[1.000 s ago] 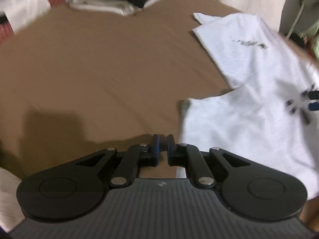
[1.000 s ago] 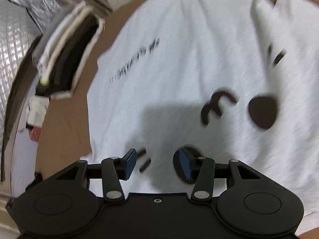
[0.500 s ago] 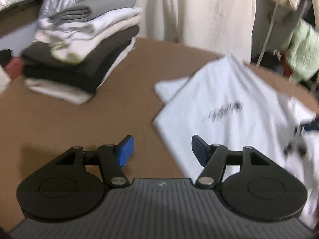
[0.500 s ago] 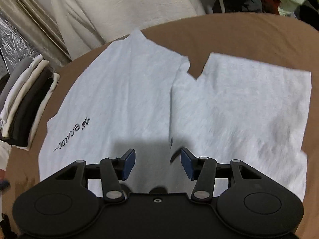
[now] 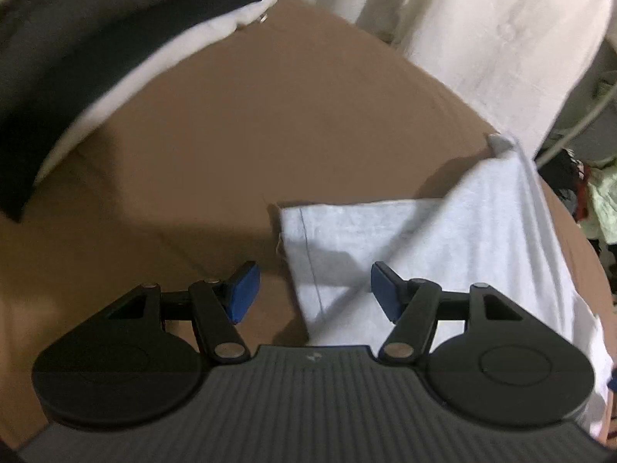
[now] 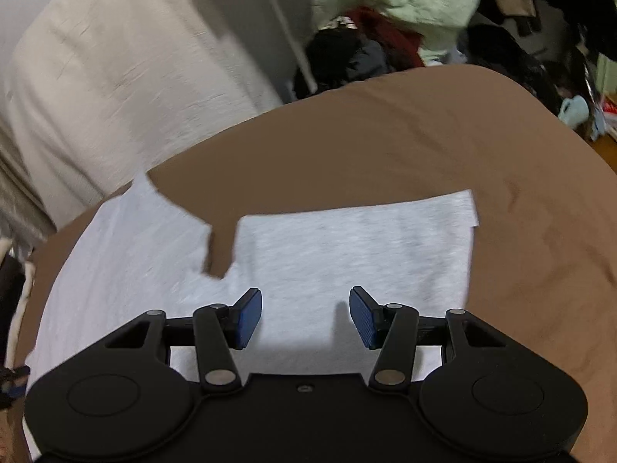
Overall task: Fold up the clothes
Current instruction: 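Grasp the T-shirt side with the left gripper and fold it over the body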
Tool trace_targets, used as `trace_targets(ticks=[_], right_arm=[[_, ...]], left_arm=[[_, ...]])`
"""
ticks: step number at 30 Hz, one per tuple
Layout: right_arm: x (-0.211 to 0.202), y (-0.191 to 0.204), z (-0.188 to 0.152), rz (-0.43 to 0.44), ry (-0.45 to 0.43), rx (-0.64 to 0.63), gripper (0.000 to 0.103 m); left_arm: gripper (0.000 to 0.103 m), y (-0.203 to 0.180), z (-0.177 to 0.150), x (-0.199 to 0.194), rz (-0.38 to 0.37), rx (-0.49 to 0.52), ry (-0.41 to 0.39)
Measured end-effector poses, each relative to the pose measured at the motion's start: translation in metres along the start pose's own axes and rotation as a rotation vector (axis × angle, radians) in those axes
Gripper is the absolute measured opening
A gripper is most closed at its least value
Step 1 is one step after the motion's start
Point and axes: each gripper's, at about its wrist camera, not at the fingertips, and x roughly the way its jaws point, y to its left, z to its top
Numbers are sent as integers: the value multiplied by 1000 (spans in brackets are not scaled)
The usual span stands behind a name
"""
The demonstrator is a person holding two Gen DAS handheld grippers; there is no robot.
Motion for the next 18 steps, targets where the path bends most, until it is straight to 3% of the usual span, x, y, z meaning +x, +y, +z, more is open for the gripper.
trace_targets(ticks=[1, 3, 4, 7, 10, 13, 16, 18], right_arm=[[2, -5, 2, 1, 5, 2, 56], [7, -6, 1, -19, 15, -8, 56], [9, -6, 2, -31, 16, -20, 56], [16, -9, 5, -65, 19, -51, 56], [21, -15, 9, -84, 17, -59, 56], [23, -24, 14, -104, 15, -46, 56], [24, -27, 14, -105, 18, -37, 56], [24, -29, 14, -105, 19, -32, 56]], left_arm=[[60, -1, 0, 3, -3, 12, -21], [18, -13, 0, 7, 6, 107, -24], [6, -21, -1, 10, 19, 182, -13], [5, -55, -4, 7, 135, 445, -15], [4, -73, 14, -17, 220, 528, -128], [4, -72, 47, -44, 381, 508, -319], [4, -49, 67, -48, 449, 383, -355], [4, -38, 66, -38, 513, 368, -343]])
